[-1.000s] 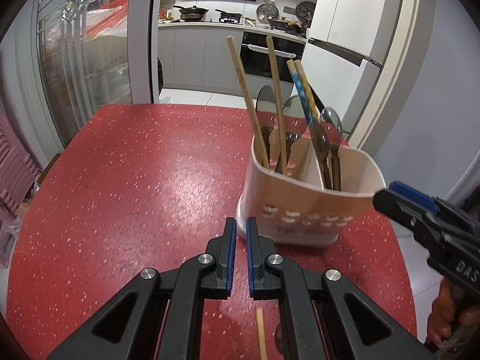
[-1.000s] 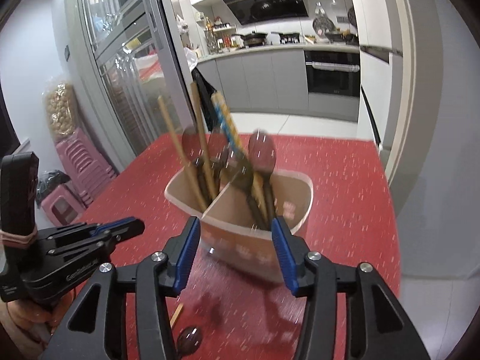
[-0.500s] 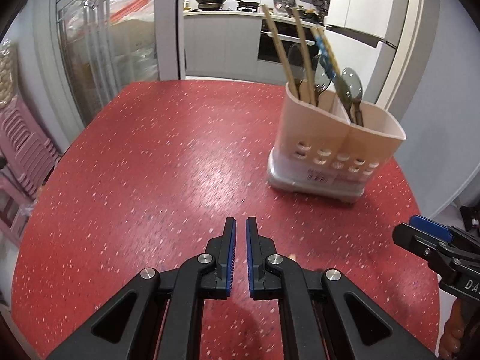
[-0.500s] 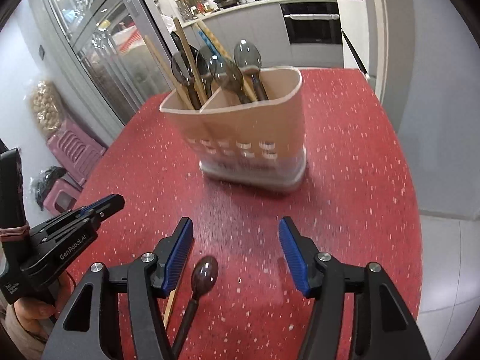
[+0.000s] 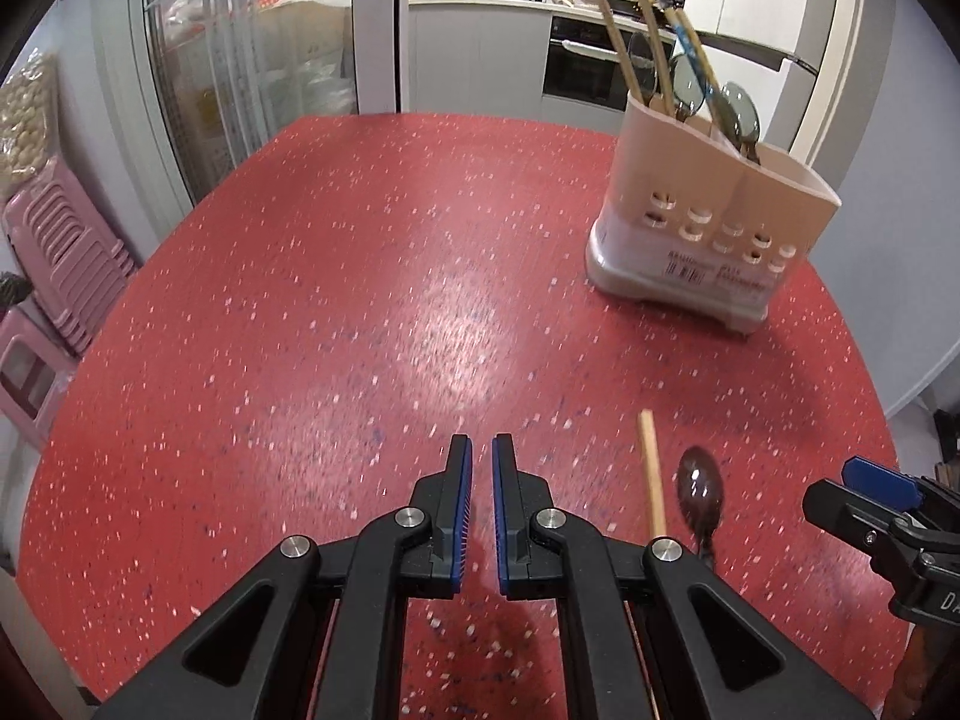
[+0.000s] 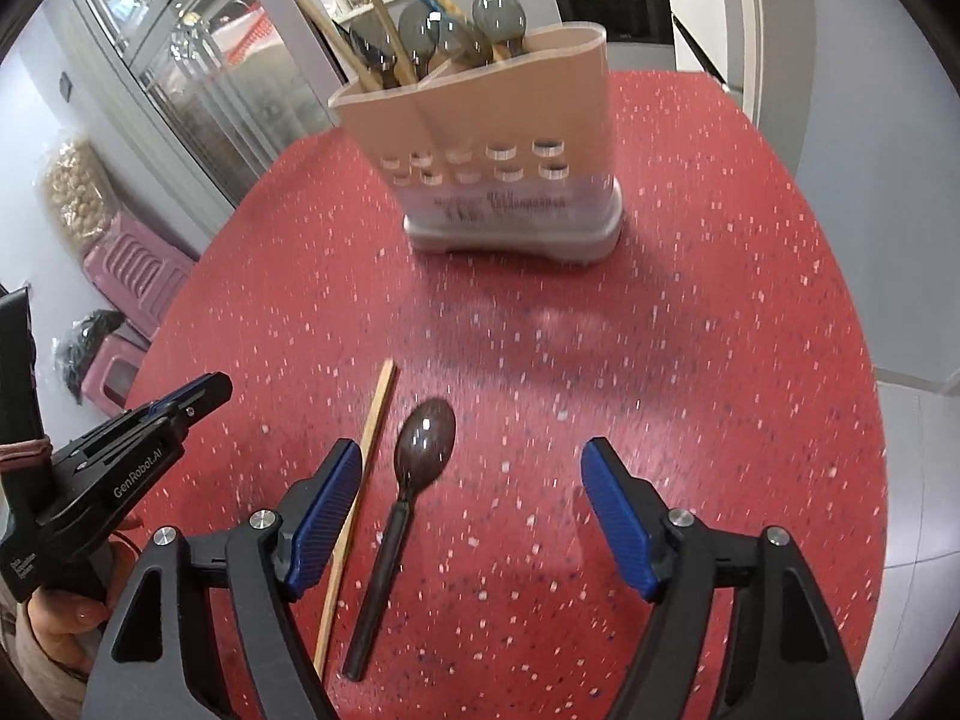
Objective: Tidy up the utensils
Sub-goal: 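Move both open tools toward the last spoon and chopstick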
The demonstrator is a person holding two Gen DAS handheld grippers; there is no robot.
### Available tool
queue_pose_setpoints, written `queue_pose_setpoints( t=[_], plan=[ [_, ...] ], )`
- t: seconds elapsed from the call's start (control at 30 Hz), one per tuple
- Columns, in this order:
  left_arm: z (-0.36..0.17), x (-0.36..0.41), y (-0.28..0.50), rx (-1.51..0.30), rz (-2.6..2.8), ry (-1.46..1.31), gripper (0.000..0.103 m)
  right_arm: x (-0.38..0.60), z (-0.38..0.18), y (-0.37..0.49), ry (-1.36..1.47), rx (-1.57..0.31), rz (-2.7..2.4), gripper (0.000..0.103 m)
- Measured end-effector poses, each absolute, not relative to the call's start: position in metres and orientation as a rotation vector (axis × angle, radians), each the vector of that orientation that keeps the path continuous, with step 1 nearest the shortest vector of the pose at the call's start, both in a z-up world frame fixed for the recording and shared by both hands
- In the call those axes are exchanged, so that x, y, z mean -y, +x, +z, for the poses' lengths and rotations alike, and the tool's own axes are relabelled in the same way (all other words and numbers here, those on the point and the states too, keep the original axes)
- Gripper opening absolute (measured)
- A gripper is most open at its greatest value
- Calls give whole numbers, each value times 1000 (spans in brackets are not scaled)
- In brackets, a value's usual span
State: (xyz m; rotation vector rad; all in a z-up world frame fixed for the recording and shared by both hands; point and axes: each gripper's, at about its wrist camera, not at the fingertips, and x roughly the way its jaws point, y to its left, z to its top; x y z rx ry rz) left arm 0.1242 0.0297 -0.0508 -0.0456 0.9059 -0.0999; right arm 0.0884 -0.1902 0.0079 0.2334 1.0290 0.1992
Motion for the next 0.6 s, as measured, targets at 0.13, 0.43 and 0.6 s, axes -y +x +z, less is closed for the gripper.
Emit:
queue_pose_setpoints(
  t=[0.13,0.43,0.6],
  plan=[
    [-62,-31,119,-920,-99,-57,32,185,2,82,222,-1051,192,79],
    [-80,-42,111,-934,-89,-85,32,181,-8,75,216,-1079,174,80],
    [-84,-48,107,-884,-31,-85,103,176,-17,74,204,-1104,174,83]
  ],
)
